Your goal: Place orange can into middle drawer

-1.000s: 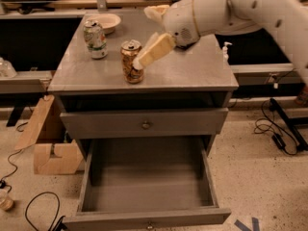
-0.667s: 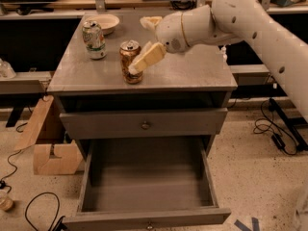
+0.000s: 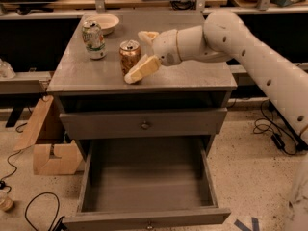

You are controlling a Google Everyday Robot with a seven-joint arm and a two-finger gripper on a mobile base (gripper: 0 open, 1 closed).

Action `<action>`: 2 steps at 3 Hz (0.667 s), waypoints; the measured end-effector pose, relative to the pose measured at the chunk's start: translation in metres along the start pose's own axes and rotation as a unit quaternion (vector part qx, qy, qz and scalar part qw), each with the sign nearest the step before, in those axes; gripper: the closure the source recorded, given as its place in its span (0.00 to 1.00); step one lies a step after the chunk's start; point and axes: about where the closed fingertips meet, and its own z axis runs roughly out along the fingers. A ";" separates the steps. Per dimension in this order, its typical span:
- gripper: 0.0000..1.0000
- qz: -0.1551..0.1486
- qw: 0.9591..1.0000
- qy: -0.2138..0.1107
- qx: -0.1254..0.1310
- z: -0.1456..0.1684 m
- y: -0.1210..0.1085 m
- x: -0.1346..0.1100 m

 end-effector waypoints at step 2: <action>0.46 0.008 0.998 -0.054 -0.040 0.029 0.027 -0.013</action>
Offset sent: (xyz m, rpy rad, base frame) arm -0.0289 0.0464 0.0043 0.1337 0.0234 0.1316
